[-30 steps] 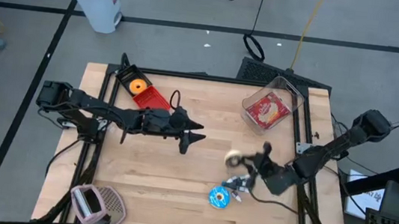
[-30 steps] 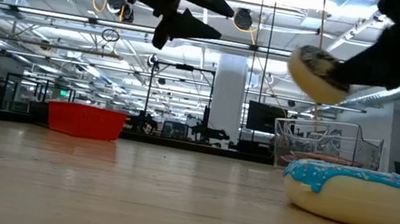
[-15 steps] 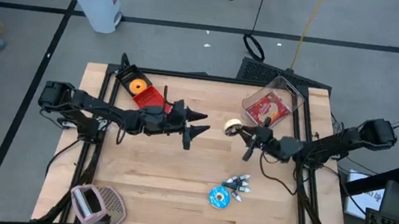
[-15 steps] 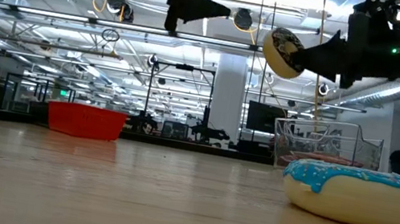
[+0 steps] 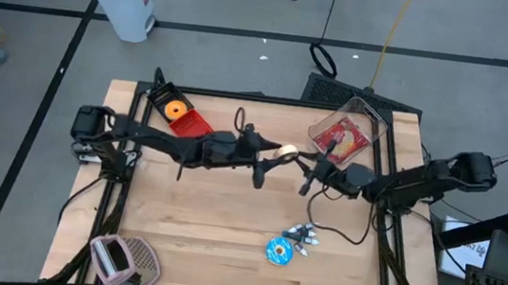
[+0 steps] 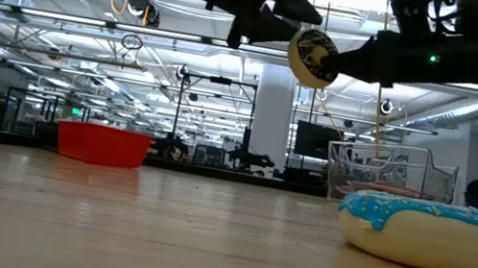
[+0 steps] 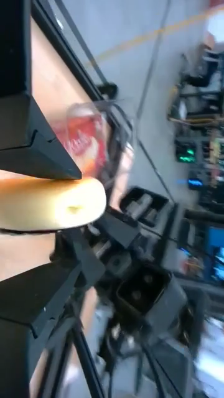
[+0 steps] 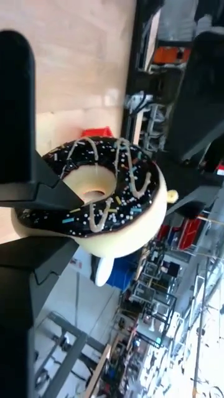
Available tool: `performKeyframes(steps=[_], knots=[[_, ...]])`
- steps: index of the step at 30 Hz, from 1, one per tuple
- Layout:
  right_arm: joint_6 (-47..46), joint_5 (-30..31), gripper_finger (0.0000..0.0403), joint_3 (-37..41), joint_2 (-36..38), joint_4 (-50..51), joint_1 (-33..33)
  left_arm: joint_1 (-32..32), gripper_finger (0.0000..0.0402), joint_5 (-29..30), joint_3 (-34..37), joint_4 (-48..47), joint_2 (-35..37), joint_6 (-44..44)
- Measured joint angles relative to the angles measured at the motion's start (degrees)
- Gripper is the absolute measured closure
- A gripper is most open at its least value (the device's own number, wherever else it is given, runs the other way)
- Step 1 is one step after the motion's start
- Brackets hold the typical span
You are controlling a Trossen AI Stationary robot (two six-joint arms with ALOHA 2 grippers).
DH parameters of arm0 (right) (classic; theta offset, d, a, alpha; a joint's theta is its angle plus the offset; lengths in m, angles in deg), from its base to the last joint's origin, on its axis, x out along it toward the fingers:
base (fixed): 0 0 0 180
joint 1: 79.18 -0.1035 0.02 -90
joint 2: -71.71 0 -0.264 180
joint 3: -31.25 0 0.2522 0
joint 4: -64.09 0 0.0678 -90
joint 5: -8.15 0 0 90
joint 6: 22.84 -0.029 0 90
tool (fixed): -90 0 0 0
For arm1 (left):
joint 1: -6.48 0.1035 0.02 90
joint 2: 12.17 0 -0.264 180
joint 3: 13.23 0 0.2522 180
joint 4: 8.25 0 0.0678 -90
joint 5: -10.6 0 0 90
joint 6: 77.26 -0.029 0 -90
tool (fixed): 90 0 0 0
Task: Pick & Place Food Item
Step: Put the black donut into the black bin
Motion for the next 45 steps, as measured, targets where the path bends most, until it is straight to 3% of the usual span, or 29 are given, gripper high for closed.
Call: performKeyframes(steps=[4, 11, 19, 23, 31, 35, 39, 45], knots=[[1.42, 0.11, 0.0355, -1.08, -2.58, -1.72, 0.11, 1.34, 0.0178, 2.83, -2.87, -8.09, 0.01, 0.20], [1.28, 0.24, 0.0355, -1.46, -3.71, -2.50, 0.15, 2.69, 0.0196, 3.18, -3.14, -9.82, 0.04, 2.38], [1.11, 0.15, 0.0355, -1.46, -3.68, -2.63, 0.07, 4.35, 0.0333, -1.42, -3.14, -10.83, 0.62, 5.09], [-3.79, -0.40, 0.0349, -1.55, -3.50, -2.78, -0.24, 5.50, 0.0384, -2.45, -3.14, -14.67, 3.26, 5.08], [-2.32, -2.94, 0.0231, -1.44, -3.44, -4.56, -1.13, 8.75, 0.0367, 4.60, -3.16, -26.56, 11.24, 5.48], [-4.71, -2.93, 0.0177, -1.42, -3.47, -4.41, -1.13, 10.76, 0.0387, 4.80, -3.16, -32.86, 14.79, 7.67], [-4.71, -2.91, 0.0152, -1.42, -3.47, -3.94, -1.03, 13.07, 0.0388, 5.81, -2.70, -38.05, 17.56, 9.29], [-4.67, -2.89, 0.0150, -1.44, -3.47, -3.27, -0.95, 17.60, 0.0388, 7.44, 2.53, -38.83, 21.86, 10.97]])
